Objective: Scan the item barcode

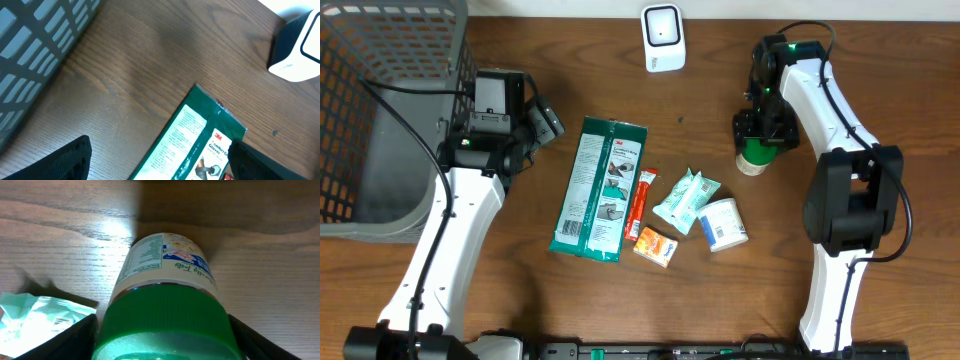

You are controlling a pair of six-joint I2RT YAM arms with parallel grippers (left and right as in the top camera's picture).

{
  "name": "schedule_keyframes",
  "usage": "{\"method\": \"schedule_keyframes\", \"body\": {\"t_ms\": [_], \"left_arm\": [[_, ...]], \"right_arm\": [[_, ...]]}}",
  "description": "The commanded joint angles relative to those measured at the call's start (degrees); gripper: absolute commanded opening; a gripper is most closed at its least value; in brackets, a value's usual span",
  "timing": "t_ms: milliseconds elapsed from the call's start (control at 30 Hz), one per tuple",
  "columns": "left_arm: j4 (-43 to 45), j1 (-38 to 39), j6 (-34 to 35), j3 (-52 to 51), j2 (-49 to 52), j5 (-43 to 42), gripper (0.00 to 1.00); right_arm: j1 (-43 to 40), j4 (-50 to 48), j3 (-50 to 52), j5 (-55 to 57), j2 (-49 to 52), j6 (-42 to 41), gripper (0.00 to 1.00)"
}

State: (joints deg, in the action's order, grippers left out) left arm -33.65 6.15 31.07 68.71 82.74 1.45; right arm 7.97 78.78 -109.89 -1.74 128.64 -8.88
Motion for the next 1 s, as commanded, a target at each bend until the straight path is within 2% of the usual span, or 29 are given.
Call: {"method": "schedule_keyframes", "body": {"t_ms": [0,67,267,400,433,467,600,700,867,967], "left_arm": [[-0.17,-0.09,-0.98,0.52,-0.11,0.11,0.85],[-0.17,-0.09,-0.98,0.52,-0.11,0.11,0.85],[-0.17,-0.09,-0.98,0.52,-0.11,0.11,0.85],[-0.17,-0.09,-0.98,0.52,-0.11,0.11,0.85],[-0.17,-0.09,-0.98,0.52,-0.11,0.11,0.85],[-0.17,-0.09,-0.98,0.52,-0.11,0.11,0.85],[-0.17,-0.09,-0.98,0.52,-0.11,0.11,0.85],[-0.17,-0.09,-0.98,0.52,-0.11,0.11,0.85],[-0.17,-0.09,-0.98,0.52,-0.11,0.11,0.85],[-0.17,-0.09,-0.98,0.52,-0.11,0.11,0.85]], "right_arm": [[0.74,1.31,0.02,-0.48,0.28,-4.28,0.70],[0.74,1.99,0.02,-0.48,0.28,-7.17,0.72],[0.76,1.09,0.02,-0.70,0.28,-7.32,0.75],[0.76,-2.34,0.02,-0.68,0.28,-1.20,0.78],[0.76,-2.82,0.02,-0.68,0.28,-0.17,0.93],[0.76,-3.02,0.02,-0.66,0.28,0.24,0.99],[0.70,-2.93,0.07,-0.68,0.28,0.22,0.99],[0.76,-2.08,0.09,-0.68,0.28,0.20,0.86],[1.07,-2.08,1.22,0.39,0.28,0.20,0.85],[1.14,-2.93,2.43,0.37,0.28,0.22,0.80]]}}
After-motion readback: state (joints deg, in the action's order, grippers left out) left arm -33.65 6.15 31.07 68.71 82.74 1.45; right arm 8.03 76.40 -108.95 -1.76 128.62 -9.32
